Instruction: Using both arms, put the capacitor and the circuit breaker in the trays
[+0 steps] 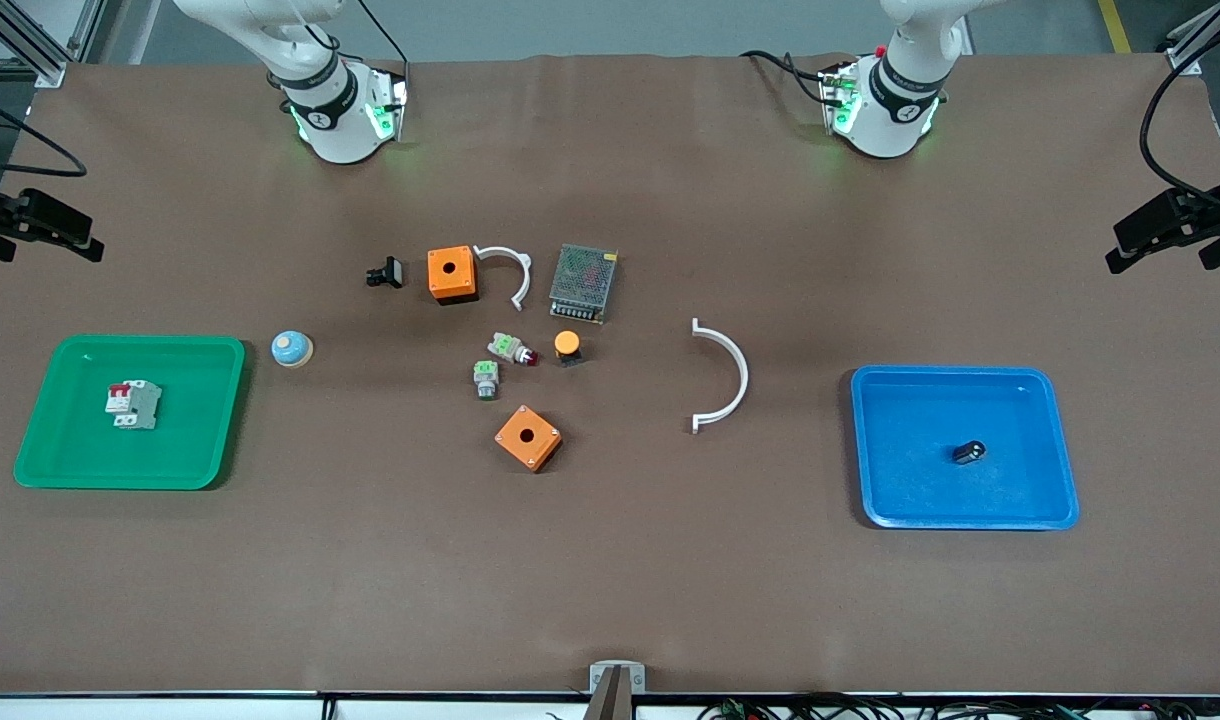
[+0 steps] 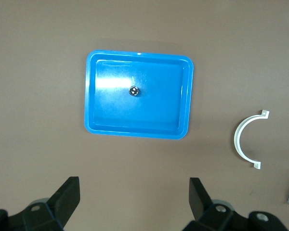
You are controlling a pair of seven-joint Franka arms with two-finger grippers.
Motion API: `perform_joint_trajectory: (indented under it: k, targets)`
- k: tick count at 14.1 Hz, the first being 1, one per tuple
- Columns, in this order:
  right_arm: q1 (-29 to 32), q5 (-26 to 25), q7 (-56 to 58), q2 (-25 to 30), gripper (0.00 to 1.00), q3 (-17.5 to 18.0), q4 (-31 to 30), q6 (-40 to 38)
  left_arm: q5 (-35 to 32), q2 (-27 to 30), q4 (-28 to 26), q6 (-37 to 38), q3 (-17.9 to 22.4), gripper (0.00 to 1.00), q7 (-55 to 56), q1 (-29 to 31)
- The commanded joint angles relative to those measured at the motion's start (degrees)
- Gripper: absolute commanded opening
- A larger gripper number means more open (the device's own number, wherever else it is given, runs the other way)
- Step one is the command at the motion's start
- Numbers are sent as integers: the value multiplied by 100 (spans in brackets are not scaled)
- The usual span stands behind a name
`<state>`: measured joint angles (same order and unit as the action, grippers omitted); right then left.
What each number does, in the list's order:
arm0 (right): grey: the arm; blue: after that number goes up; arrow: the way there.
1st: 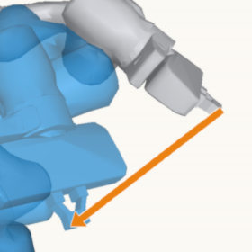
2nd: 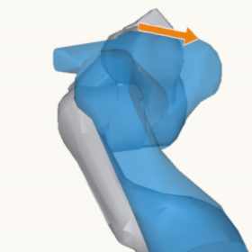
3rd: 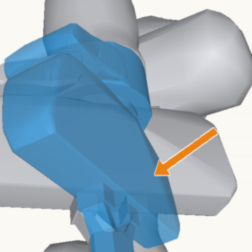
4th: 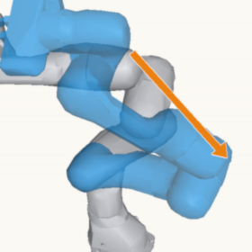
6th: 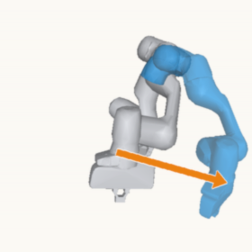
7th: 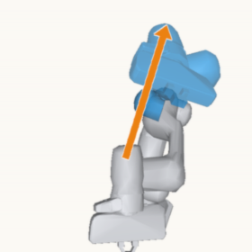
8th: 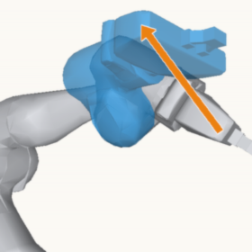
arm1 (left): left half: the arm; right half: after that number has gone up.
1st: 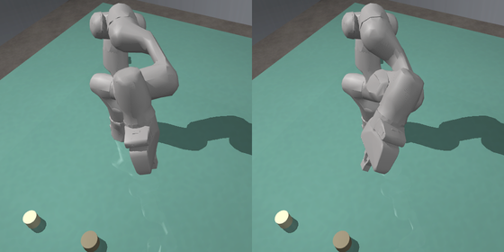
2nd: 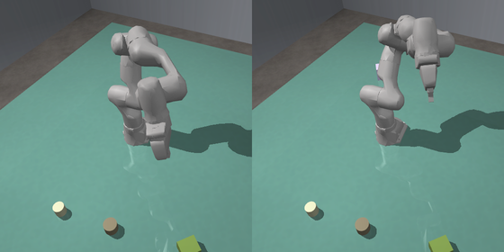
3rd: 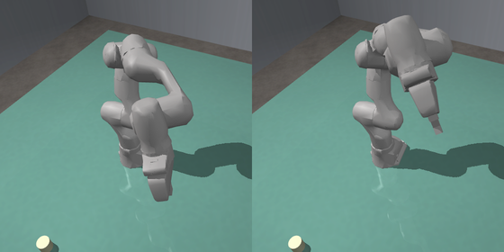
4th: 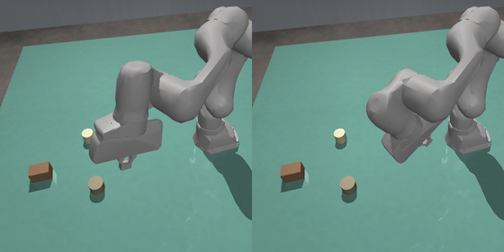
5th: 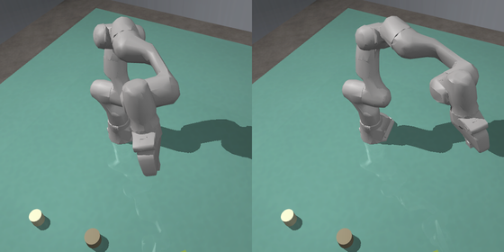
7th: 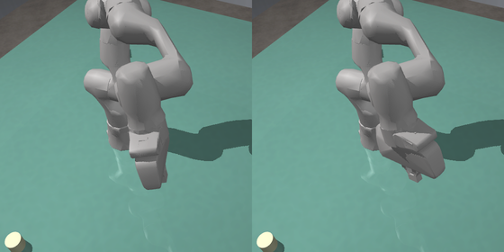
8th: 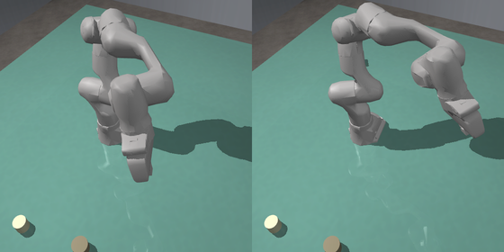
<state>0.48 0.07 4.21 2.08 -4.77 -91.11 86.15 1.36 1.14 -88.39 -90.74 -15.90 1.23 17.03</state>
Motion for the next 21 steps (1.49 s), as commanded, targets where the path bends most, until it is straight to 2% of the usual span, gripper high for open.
perform_joint_trajectory:
  k: [1, 11, 13, 18, 21]
  targets:
    - [13, -60, 44, 232, 100, 28, -179, 77, 5, -79, 182, 153, -27, 100, 27, -15]
    - [-4, -51, 44, 258, 100, 37, -188, 103, -21, -35, 191, 153, 69, 100, 27, -199]
    - [-4, -51, 44, 258, 100, 37, -179, 147, -109, -35, 191, 188, 436, 100, 27, -611]
    - [-4, 2, 36, 258, 100, 37, -179, 156, -118, -44, 191, 197, 1720, 100, 27, -1833]
    - [-4, 11, 36, 258, 100, 37, -179, 174, -109, -44, 199, 197, 1818, 100, 27, -1932]
